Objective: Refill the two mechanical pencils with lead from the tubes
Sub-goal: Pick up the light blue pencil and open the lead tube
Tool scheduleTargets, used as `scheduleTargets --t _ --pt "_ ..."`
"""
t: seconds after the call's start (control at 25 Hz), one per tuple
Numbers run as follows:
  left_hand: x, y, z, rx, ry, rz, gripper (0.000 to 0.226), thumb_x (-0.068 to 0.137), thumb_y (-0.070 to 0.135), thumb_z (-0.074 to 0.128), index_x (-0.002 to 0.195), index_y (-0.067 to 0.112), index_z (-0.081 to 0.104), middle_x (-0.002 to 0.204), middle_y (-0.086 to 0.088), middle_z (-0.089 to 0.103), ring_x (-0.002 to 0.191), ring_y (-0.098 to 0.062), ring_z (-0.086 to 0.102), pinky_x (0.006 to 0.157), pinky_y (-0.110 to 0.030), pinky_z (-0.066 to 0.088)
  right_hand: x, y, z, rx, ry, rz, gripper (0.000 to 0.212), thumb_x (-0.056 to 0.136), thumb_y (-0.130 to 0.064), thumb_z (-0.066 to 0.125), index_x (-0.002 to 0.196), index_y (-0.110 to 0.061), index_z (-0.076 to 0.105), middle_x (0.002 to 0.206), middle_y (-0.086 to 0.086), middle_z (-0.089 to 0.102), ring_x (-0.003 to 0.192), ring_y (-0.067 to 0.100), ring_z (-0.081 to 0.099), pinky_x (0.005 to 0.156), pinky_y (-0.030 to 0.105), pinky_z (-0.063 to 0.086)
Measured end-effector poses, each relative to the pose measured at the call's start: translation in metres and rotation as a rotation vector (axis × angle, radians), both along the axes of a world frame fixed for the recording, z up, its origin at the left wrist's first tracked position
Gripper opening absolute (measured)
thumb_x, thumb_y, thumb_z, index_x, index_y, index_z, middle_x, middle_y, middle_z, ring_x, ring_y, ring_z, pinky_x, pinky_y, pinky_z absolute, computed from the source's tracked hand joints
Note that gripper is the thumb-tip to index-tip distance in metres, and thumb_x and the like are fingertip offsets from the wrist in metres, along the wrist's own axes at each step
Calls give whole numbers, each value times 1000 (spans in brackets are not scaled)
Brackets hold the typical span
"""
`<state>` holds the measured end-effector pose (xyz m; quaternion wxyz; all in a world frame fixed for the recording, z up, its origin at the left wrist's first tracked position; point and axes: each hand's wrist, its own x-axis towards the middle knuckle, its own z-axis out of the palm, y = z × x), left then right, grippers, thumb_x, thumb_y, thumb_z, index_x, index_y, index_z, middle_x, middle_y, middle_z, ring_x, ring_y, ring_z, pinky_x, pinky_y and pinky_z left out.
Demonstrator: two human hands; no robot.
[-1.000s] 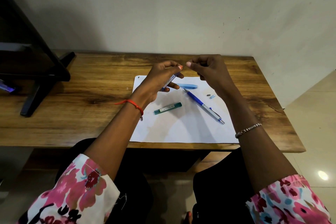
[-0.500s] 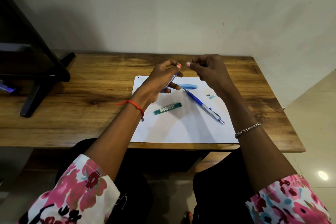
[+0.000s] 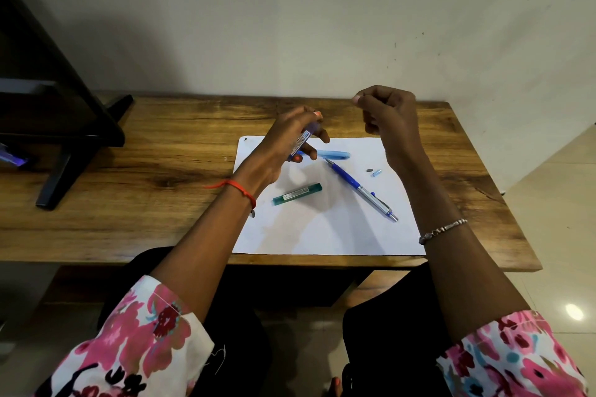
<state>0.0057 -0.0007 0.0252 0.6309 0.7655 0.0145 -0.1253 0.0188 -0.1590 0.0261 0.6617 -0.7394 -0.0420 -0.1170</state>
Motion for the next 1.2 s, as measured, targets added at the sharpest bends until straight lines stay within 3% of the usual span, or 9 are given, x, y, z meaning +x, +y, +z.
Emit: scheduleTargets --t 0.16,0.52,0.72,0.8,1.0,1.12,1.2 --pt "1 1 -1 -54 -26 -50 23 95 36 35 85 26 53 67 3 68 46 -13 52 48 -20 31 1 -4 1 209 -20 -81 11 77 -11 60 66 -9 61 42 -13 35 42 6 28 43 18 24" --pt "1 -1 -2 -47 -84 -36 20 93 29 45 74 27 50 62 5 68 42 -13 56 46 -21 30 3 0 -1 82 16 -25 16 84 -10 64 68 -12 63 42 -12 37 43 7 30 44 20 28" --pt "2 -4 -3 -67 -39 25 23 96 30 39 74 26 43 68 -2 61 37 -12 41 42 -16 27 9 2 -3 300 291 176 19 90 1 42 89 -5 60 67 2 43 54 11 34 49 21 29" --pt "2 -4 -4 -69 -31 51 22 97 30 35 76 26 41 67 -3 58 40 -13 35 38 -12 25 9 4 -5 257 359 269 26 89 10 35 91 -4 57 76 7 49 58 12 41 49 20 34" --pt "2 -6 -6 -73 -44 74 17 100 29 27 91 18 36 65 -7 52 38 -11 36 35 -12 23 7 2 -13 126 207 434 23 89 15 43 102 0 55 84 13 62 64 13 62 62 20 50" --pt "3 -7 -6 -74 -43 86 23 100 23 24 79 17 31 61 -9 48 28 -3 33 32 -11 22 8 1 -14 162 179 399 17 87 9 51 97 0 62 77 4 74 70 14 69 70 20 54" --pt "4 -8 -6 -55 -62 96 26 99 21 25 75 18 32 60 -10 47 31 -3 37 32 -11 23 8 1 -14 119 151 361 15 86 6 56 91 -4 66 72 0 74 69 13 70 66 20 54"
